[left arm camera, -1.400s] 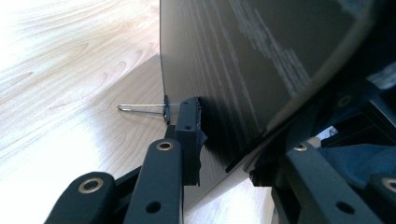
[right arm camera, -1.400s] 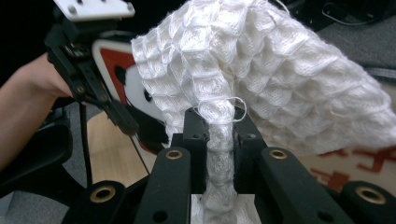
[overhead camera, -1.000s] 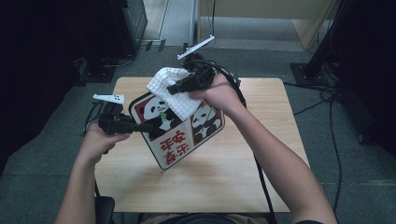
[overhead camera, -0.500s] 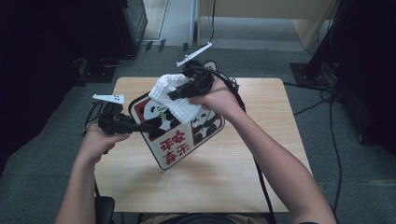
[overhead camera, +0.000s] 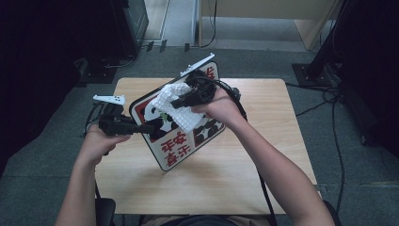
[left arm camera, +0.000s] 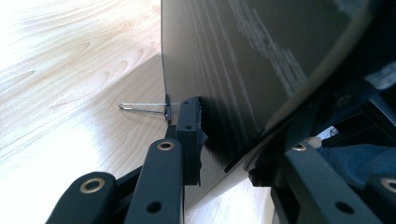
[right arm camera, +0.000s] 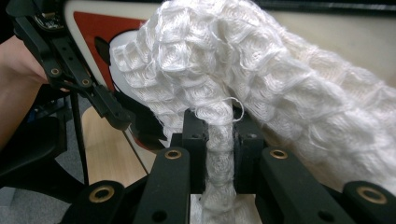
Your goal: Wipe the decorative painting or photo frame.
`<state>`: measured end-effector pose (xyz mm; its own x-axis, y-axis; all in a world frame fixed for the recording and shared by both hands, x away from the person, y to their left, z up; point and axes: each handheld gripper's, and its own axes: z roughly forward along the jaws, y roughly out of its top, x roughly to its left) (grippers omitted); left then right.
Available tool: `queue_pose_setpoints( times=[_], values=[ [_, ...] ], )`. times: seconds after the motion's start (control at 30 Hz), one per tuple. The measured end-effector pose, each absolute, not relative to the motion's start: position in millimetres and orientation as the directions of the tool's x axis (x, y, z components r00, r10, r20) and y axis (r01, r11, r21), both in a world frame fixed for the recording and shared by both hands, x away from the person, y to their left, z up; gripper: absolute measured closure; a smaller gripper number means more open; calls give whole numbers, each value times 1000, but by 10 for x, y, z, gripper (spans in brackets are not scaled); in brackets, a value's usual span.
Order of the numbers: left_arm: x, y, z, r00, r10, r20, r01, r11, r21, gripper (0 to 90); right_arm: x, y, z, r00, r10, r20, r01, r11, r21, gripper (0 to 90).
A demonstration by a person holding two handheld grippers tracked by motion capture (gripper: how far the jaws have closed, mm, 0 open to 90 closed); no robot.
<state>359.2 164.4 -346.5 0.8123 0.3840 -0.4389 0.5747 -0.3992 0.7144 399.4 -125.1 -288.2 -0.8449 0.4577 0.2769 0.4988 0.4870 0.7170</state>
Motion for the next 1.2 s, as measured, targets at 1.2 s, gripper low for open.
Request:
queue_pose_setpoints(
  times=[1.2],
  values=[
    [3577, 1621, -3450, 810, 393, -436, 578, -404, 709, 716, 3896, -1402, -3460, -841, 449, 301, 517, 500, 695, 793]
  ],
)
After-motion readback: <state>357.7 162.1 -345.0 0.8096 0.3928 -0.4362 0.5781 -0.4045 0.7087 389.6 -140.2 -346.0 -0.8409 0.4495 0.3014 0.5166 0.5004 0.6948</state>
